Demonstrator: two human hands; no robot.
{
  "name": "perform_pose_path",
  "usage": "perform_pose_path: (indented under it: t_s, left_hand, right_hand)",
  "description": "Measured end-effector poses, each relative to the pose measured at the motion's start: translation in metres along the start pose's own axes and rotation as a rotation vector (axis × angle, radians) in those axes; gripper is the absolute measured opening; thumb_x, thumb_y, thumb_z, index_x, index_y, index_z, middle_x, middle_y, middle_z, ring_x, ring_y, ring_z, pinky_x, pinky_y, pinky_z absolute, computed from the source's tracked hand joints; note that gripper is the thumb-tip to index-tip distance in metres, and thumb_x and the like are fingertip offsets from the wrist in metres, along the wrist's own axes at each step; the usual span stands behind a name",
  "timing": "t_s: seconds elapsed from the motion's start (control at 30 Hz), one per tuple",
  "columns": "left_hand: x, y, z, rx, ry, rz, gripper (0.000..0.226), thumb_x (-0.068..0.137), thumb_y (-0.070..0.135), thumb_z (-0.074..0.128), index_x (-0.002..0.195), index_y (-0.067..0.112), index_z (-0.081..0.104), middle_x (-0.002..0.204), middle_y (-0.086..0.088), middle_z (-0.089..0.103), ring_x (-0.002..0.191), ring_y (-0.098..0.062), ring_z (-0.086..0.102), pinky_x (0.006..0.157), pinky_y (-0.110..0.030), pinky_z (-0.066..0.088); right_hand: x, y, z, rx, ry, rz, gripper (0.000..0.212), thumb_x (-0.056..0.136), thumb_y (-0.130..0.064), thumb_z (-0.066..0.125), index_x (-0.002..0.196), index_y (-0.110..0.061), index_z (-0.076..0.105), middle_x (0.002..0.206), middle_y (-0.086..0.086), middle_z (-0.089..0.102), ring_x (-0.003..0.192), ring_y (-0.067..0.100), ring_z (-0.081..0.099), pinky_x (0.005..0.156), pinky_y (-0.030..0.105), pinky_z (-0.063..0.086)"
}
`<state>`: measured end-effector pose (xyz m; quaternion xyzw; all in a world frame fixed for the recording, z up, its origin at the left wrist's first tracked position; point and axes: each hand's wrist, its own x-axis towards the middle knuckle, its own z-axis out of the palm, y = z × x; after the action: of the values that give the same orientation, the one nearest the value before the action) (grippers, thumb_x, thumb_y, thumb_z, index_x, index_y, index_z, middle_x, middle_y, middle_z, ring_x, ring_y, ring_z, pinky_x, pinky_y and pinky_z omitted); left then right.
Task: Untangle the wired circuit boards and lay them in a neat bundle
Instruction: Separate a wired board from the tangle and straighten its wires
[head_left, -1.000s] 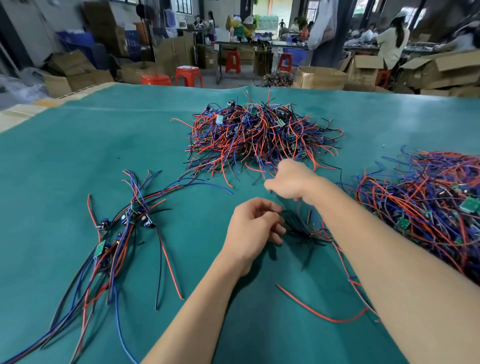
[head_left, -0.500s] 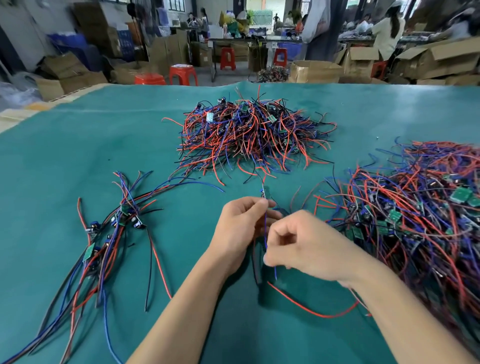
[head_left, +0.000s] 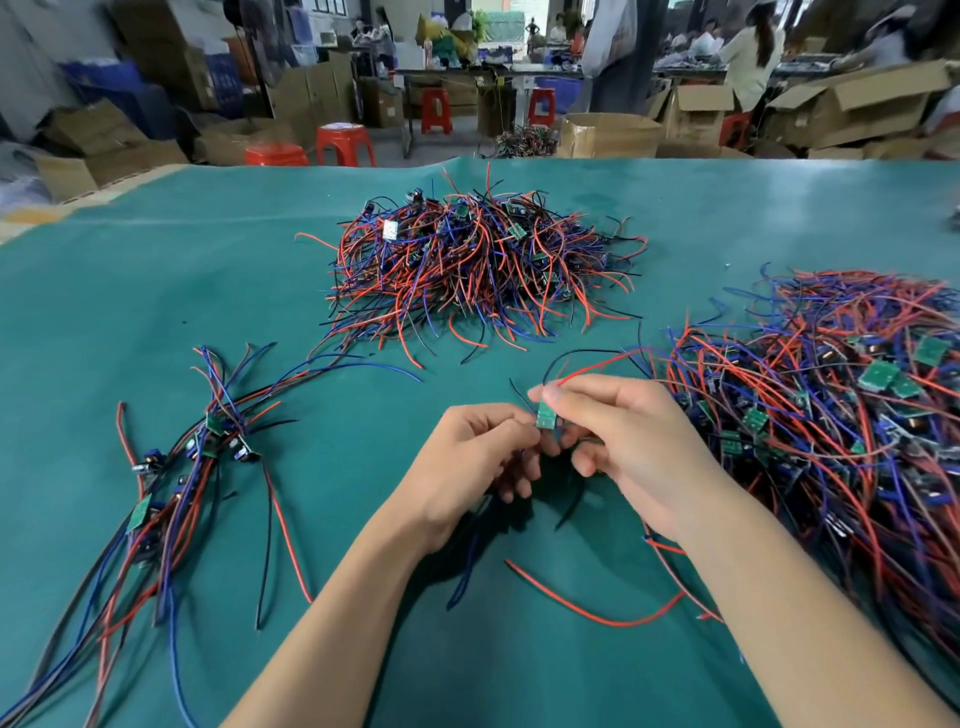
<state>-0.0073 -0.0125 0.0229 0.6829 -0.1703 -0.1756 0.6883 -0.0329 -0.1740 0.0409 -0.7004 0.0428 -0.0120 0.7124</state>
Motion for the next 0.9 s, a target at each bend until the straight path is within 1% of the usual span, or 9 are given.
perform_pose_path:
  t_s: [0.1,0.17,0.23,0.33,0.4,0.47,0.57,0.73,0.9]
  left_hand:
    - [-0.001,0.0,0.0,-0.043,-0.022,0.016,0.008,0.081,0.022,0.061,0.08,0.017,0.067,0.07,-0.006,0.062,0.059,-0.016,0.057,0.052,-0.021,0.043]
    - [-0.001,-0.002,-0.001,-0.065,-0.058,0.043,0.013,0.081,0.023,0.069,0.09,0.013,0.065,0.076,-0.004,0.066,0.067,-0.016,0.06,0.055,-0.021,0.045]
    - [-0.001,-0.003,-0.001,-0.039,-0.06,0.072,0.016,0.084,0.023,0.074,0.09,0.01,0.067,0.079,-0.005,0.068,0.069,-0.016,0.061,0.056,-0.022,0.045]
    - [0.0,-0.005,-0.002,-0.021,-0.006,0.095,0.02,0.094,0.022,0.066,0.086,0.004,0.069,0.076,-0.007,0.067,0.063,-0.016,0.059,0.054,-0.022,0.044]
    - [0.001,-0.005,-0.002,-0.045,0.003,0.083,0.021,0.097,0.023,0.062,0.084,0.009,0.071,0.073,-0.005,0.066,0.057,-0.013,0.054,0.051,-0.021,0.041]
    - [0.001,-0.005,-0.002,-0.045,-0.004,0.077,0.022,0.096,0.026,0.063,0.081,0.013,0.073,0.069,-0.003,0.062,0.051,-0.011,0.047,0.046,-0.019,0.035]
    - [0.002,-0.005,-0.004,-0.049,-0.007,0.066,0.029,0.093,0.034,0.063,0.086,0.009,0.074,0.06,0.005,0.048,0.047,-0.008,0.031,0.043,-0.017,0.024]
    - [0.003,-0.007,-0.006,-0.064,-0.023,0.06,0.025,0.094,0.032,0.06,0.084,0.014,0.074,0.058,0.007,0.037,0.049,-0.009,0.018,0.042,-0.016,0.015]
    - [0.004,-0.007,-0.007,-0.04,-0.043,0.069,0.025,0.091,0.034,0.061,0.081,0.014,0.074,0.058,0.006,0.038,0.048,-0.007,0.021,0.043,-0.016,0.016]
  right_hand:
    - [0.002,0.0,0.001,0.111,0.064,-0.016,0.015,0.083,-0.015,0.08,0.083,-0.001,0.076,0.067,0.004,0.059,0.055,0.013,0.049,0.042,0.021,0.036]
    - [0.003,0.002,0.002,0.099,0.127,-0.027,0.016,0.078,-0.018,0.084,0.078,-0.006,0.073,0.065,0.005,0.06,0.052,0.014,0.046,0.042,0.024,0.034]
    - [0.003,0.005,0.006,0.089,0.158,-0.021,0.025,0.074,-0.022,0.087,0.078,-0.006,0.068,0.064,0.006,0.061,0.049,0.014,0.045,0.04,0.025,0.033]
    - [0.003,0.007,0.009,0.14,0.151,-0.03,0.028,0.078,-0.025,0.085,0.077,-0.005,0.065,0.06,0.003,0.062,0.047,0.011,0.047,0.039,0.022,0.035]
    - [0.004,0.007,0.006,0.155,0.143,-0.036,0.022,0.083,-0.023,0.081,0.074,-0.007,0.069,0.061,0.003,0.06,0.049,0.012,0.049,0.04,0.022,0.037]
    - [0.005,0.007,0.002,0.126,0.148,-0.063,0.015,0.087,-0.015,0.079,0.075,-0.006,0.074,0.061,0.001,0.06,0.051,0.012,0.05,0.041,0.022,0.038]
    - [0.008,0.009,-0.002,0.054,0.197,-0.119,0.015,0.088,-0.009,0.077,0.075,-0.003,0.076,0.06,0.004,0.06,0.051,0.014,0.05,0.041,0.022,0.039]
    - [0.015,0.011,-0.017,-0.092,0.338,-0.221,0.021,0.091,-0.009,0.074,0.071,-0.008,0.07,0.052,0.0,0.059,0.041,0.015,0.049,0.04,0.025,0.041]
    - [0.021,0.006,-0.038,-0.184,0.558,-0.329,0.022,0.09,-0.022,0.071,0.069,-0.014,0.067,0.05,-0.003,0.061,0.038,0.015,0.056,0.053,0.031,0.046]
